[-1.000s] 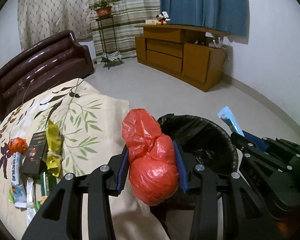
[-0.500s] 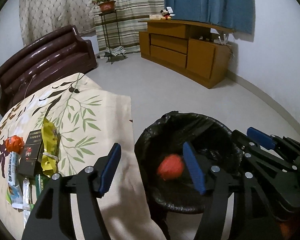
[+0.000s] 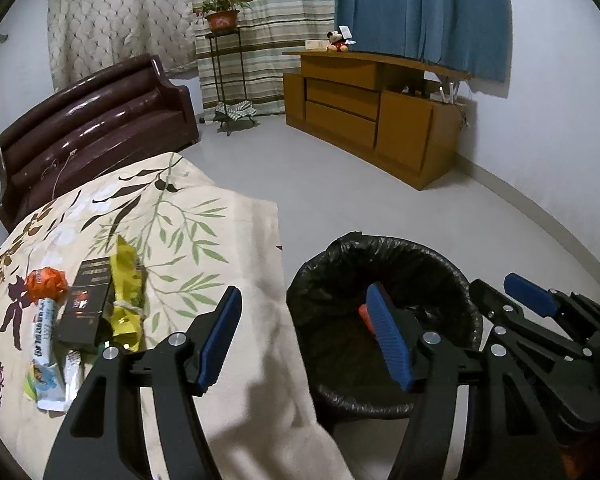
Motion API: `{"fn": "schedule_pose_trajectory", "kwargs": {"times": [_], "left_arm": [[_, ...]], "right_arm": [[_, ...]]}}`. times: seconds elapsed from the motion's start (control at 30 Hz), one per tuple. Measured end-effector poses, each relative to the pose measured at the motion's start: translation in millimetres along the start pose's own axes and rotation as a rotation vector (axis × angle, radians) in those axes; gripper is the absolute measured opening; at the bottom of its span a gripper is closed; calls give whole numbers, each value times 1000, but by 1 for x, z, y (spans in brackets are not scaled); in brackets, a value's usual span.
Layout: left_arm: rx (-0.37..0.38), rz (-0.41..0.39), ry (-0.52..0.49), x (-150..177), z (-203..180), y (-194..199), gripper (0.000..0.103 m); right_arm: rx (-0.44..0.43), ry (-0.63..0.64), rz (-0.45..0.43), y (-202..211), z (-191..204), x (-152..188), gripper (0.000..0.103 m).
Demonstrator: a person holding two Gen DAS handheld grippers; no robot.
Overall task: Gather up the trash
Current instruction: 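Bring both grippers back over the table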
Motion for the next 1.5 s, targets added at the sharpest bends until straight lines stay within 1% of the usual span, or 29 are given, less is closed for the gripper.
{"fn": "schedule_pose_trajectory", "kwargs": {"times": [0.1,0.2,0.5,0.7,0.83,1.1,1.33,1.5], "left_arm": [[0,-7,6,2,6,10,64],[-6,-12,13,9,13,20,64],[-52,-12,46,39,52,53,64],[-109,-14,89,65,94,81,66],[-162,-16,114,86,123,97,66],[-211,18,175,136,167,113,66],[-232,43,218,172,192,122,66],[-237,49,234,186,197,127,66]], "right_arm": [[1,7,-3,7,6,5,41],[0,17,-6,15,13,10,45],[-30,61,7,39,45,37,45],[-71,115,23,58,82,59,45],[-90,154,33,68,105,74,46],[-123,219,52,86,147,109,46],[-147,267,68,97,174,137,46],[-166,295,84,101,187,155,46]]}}
Point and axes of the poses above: each gripper's, at about its wrist camera, not at the fingertips, and y roughly against the way its jaws point, z to its left, x to its underside, the point moved 8 cm from there along -y, roughly the way its jaws point, and after that the axes turned 13 degrees about -y, right-handed, at the moved point
